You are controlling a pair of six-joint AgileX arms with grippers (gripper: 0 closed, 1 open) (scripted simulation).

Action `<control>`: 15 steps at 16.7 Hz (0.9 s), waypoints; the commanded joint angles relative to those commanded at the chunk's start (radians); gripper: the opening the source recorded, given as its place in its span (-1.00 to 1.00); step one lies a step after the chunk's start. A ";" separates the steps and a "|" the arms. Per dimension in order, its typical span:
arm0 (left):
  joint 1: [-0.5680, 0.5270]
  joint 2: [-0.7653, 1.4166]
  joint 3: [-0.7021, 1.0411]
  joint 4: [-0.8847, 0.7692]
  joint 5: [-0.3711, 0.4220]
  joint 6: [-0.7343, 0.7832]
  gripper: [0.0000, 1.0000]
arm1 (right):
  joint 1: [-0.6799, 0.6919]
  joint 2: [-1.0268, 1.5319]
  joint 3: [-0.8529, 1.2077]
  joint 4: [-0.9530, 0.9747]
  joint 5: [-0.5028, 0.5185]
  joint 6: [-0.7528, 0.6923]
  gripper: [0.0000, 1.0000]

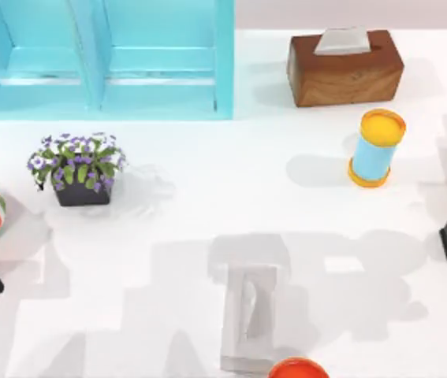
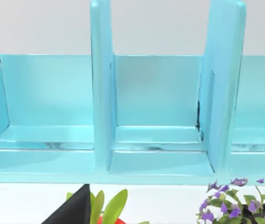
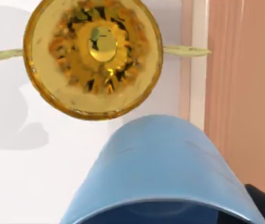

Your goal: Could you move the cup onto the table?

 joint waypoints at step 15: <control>0.000 0.000 0.000 0.000 0.000 0.000 1.00 | 0.554 0.645 0.645 -0.029 -0.002 0.545 -1.00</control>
